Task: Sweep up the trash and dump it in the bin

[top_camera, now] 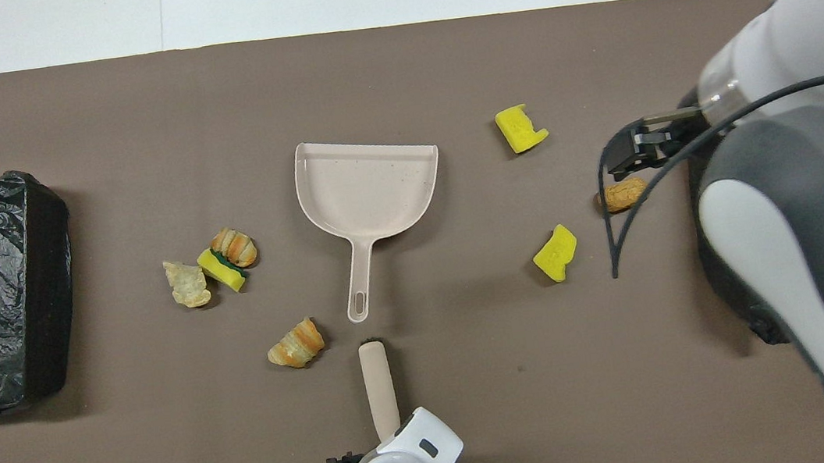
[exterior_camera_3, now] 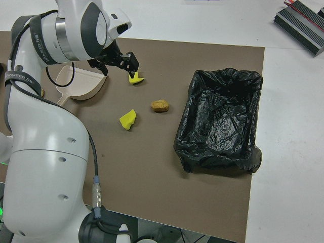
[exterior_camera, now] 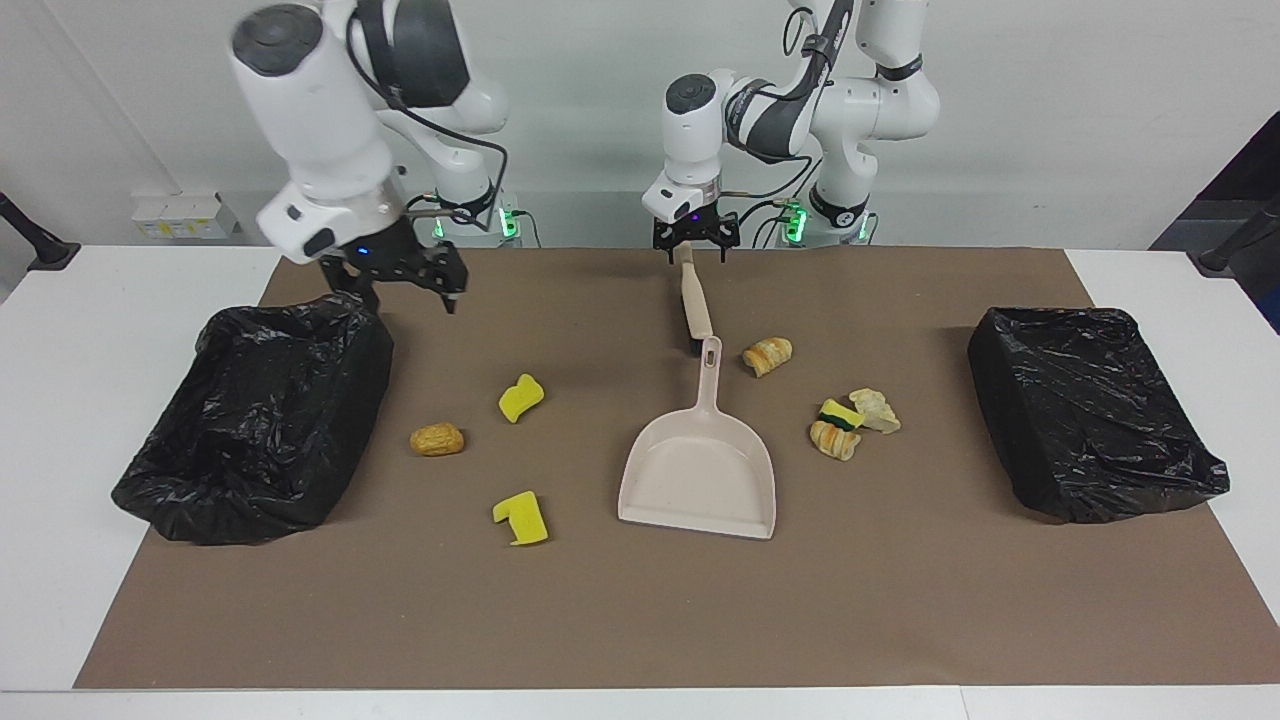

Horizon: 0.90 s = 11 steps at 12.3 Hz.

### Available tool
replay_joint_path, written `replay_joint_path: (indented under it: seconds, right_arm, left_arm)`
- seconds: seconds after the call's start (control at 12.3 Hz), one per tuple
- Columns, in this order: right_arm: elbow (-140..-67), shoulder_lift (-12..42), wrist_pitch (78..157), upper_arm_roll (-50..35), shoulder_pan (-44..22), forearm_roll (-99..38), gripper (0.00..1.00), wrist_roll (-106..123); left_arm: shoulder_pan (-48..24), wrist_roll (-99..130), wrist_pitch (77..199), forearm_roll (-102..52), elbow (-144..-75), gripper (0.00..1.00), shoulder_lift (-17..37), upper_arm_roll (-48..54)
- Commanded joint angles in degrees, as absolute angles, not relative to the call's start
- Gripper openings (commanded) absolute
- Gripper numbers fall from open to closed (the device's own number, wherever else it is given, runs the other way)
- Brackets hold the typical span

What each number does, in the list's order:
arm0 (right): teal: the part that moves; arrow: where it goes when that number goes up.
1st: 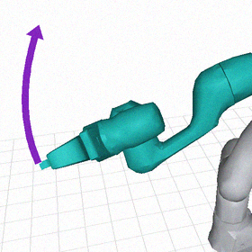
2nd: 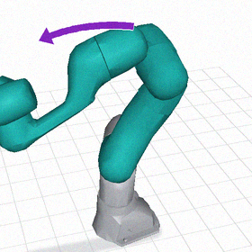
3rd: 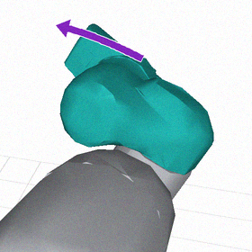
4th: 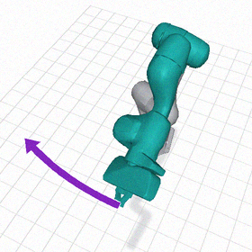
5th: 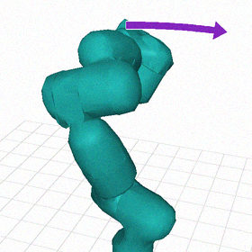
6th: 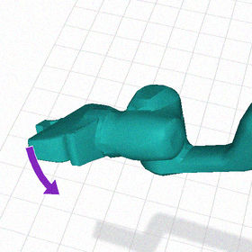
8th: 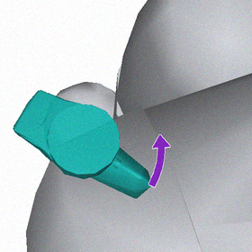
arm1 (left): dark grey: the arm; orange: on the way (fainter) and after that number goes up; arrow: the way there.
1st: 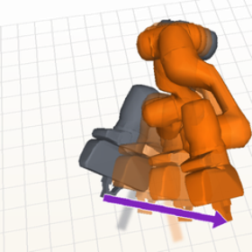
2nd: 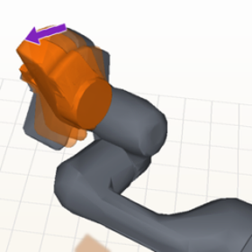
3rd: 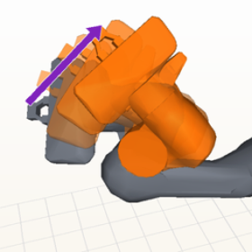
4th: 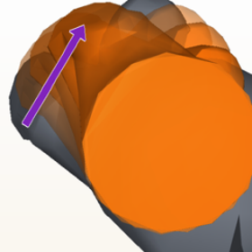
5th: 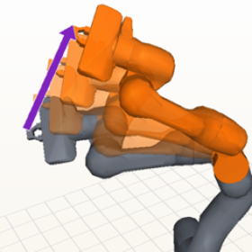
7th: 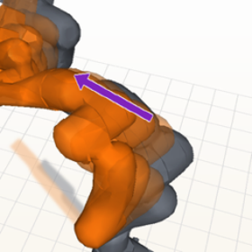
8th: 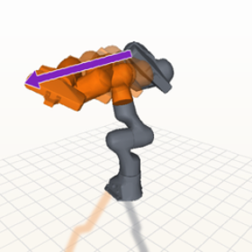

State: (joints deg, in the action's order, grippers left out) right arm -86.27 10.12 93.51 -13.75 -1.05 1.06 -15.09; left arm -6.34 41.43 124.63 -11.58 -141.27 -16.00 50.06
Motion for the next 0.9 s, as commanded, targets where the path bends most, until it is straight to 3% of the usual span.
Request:
replay_joint_path:
  seconds: [0.0,0.33,0.65,0.73,0.81]
  right_arm:
    - [-84.6,14.5,98.0,-13.8,-6.3,1.1,1.0,-22.1]
    - [-84.0,19.9,103.4,-13.5,-14.0,1.4,1.0,-28.4]
    - [-78.5,28.7,106.6,-13.4,-21.4,1.5,0.98,-41.5]
    - [-78.2,30.6,109.0,-13.1,-23.7,2.7,0.95,-44.4]
    - [-77.6,32.3,110.6,-13.1,-24.9,3.9,0.9,-46.6]
  left_arm:
    - [-4.8,42.4,127.6,-12.5,-143.2,1.0,-16.7,52.6]
    - [-7.6,44.5,127.9,-12.7,-143.7,1.0,-16.7,52.7]
    - [-7.6,44.6,128.3,-12.8,-145.3,0.97,-16.6,52.7]
    - [-7.6,44.6,128.2,-12.8,-145.3,0.88,-16.6,52.7]
    - [-7.6,44.5,128.1,-12.8,-145.2,0.7,-16.6,52.7]
